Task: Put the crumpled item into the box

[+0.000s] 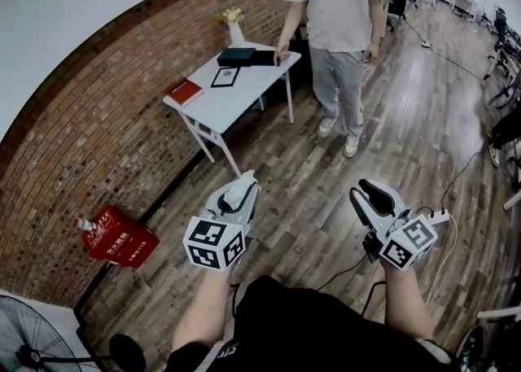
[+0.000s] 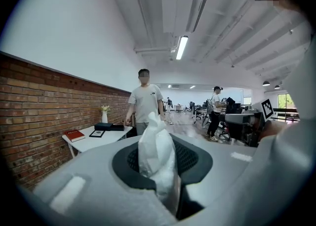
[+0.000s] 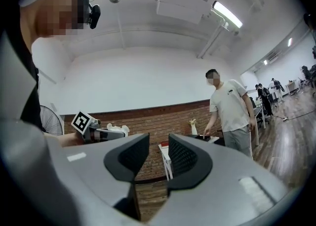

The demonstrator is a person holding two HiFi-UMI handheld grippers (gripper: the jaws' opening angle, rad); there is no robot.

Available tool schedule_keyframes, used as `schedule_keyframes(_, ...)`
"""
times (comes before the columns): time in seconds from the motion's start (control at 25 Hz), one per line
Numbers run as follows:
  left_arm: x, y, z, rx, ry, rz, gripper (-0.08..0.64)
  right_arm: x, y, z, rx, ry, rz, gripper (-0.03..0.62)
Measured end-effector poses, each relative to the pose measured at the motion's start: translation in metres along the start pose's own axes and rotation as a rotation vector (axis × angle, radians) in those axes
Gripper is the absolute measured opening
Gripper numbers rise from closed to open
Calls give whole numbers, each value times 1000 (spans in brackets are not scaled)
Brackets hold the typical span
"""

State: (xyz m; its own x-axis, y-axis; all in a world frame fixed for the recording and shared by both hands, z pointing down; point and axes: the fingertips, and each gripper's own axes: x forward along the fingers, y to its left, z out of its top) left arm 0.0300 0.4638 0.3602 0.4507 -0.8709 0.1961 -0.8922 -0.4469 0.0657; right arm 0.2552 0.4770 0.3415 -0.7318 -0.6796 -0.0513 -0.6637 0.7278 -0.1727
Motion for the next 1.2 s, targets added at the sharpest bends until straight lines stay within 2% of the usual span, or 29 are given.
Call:
schedule_keyframes(0.2,22,7,-7,-24,15,-9,72,15,-1,-10,3,30,62,179)
schedule_keyframes(0.36,45,24,-11,-37,17,-26,72,40,-9,-14,-20,53,81,229)
schedule_keyframes(0.68,102,95,-3,-47,7,-53,72,126,-39,-15,-44,78,64,258)
schedule_keyframes(0.84,128,136,7,-43,-2,-61,72,178,-55,-10,-34,62,35,249)
schedule_keyframes(1.2,155,218,8,-80,-13,-64,72,279,-58,-17,-36,90,29,158)
